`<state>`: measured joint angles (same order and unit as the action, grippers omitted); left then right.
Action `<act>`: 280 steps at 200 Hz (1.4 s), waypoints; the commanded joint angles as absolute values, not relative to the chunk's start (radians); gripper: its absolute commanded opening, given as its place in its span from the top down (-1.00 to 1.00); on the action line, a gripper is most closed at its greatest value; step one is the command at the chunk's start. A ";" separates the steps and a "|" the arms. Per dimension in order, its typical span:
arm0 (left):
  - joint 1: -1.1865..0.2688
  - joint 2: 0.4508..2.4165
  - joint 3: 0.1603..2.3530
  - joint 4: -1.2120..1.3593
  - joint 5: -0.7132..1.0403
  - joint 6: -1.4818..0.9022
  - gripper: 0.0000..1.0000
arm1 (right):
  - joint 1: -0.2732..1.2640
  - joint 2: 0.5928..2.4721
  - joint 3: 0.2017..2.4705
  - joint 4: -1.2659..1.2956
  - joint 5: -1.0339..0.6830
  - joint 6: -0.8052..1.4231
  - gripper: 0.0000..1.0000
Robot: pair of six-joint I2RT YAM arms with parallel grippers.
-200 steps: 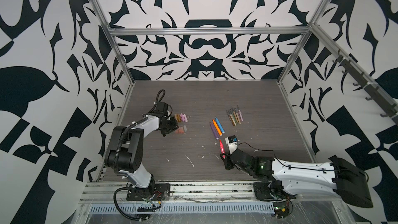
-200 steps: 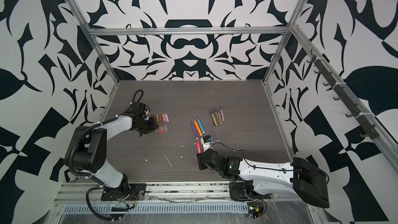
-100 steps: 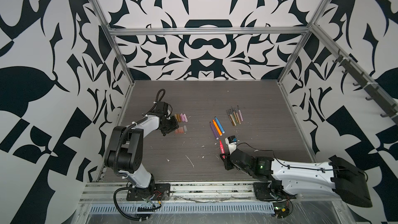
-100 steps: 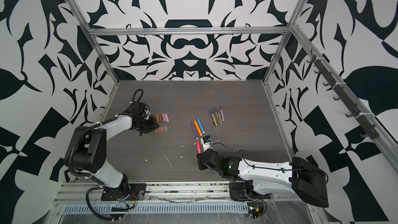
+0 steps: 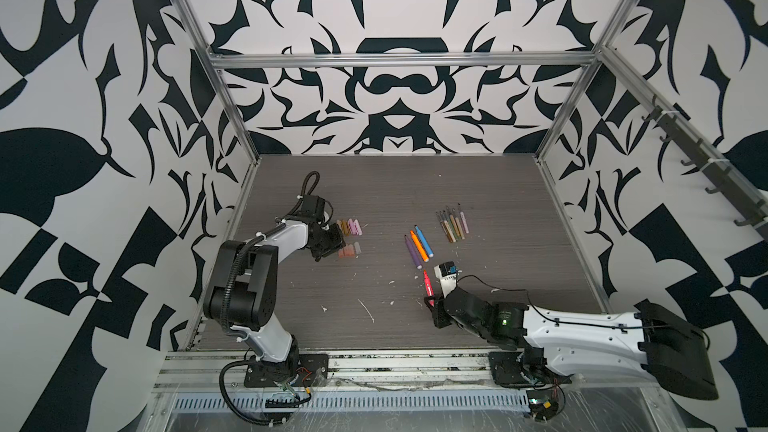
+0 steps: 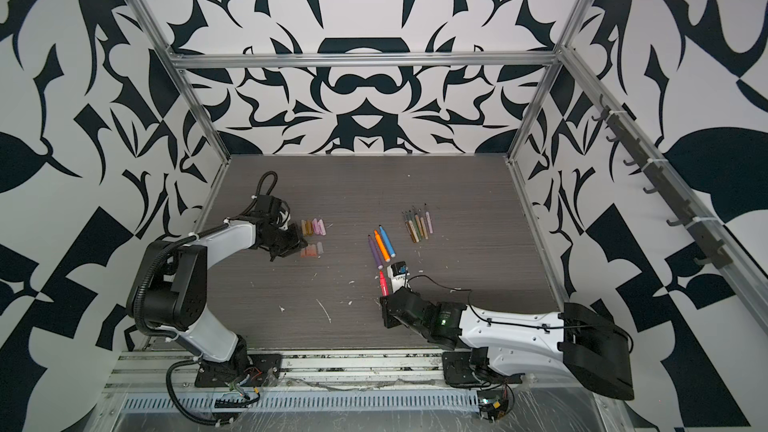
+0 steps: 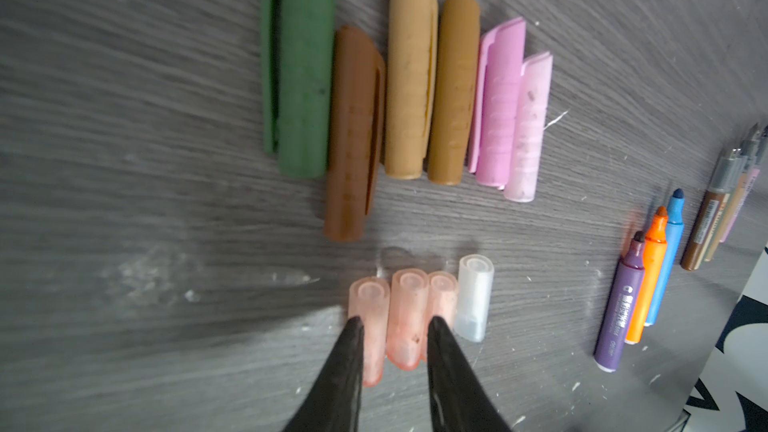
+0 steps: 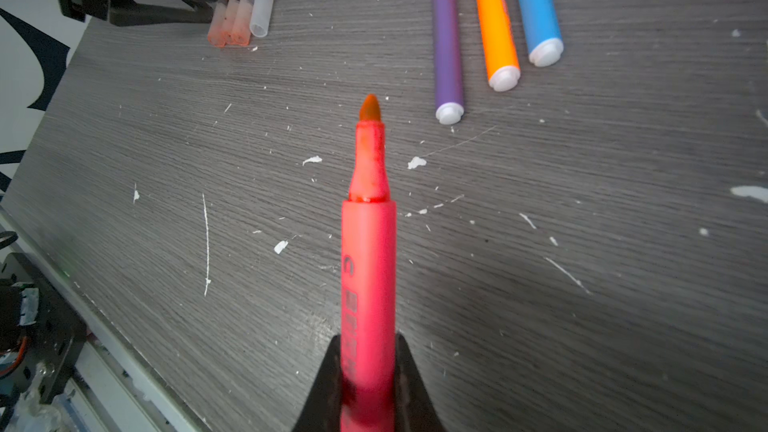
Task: Open the pen caps
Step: 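Carry the uncapped pink marker toward the other markers while the left drops the cap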
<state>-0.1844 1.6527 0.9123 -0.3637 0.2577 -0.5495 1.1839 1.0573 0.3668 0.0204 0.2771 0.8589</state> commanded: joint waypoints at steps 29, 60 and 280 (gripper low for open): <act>-0.183 1.684 0.940 -0.392 0.265 -0.534 0.40 | 1.179 1.069 0.399 0.046 0.283 0.864 1.00; -0.182 1.692 0.941 -0.389 0.272 -0.536 0.40 | 1.177 1.069 0.399 0.046 0.283 0.864 1.00; -0.183 1.660 0.940 -0.403 0.278 -0.557 0.40 | 1.171 1.089 0.409 0.042 0.273 0.864 1.00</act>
<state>-0.1844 1.6905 0.9203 -0.3645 0.2863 -0.5495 1.1736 1.0904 0.3729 0.0261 0.2661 0.8589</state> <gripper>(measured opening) 0.299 0.175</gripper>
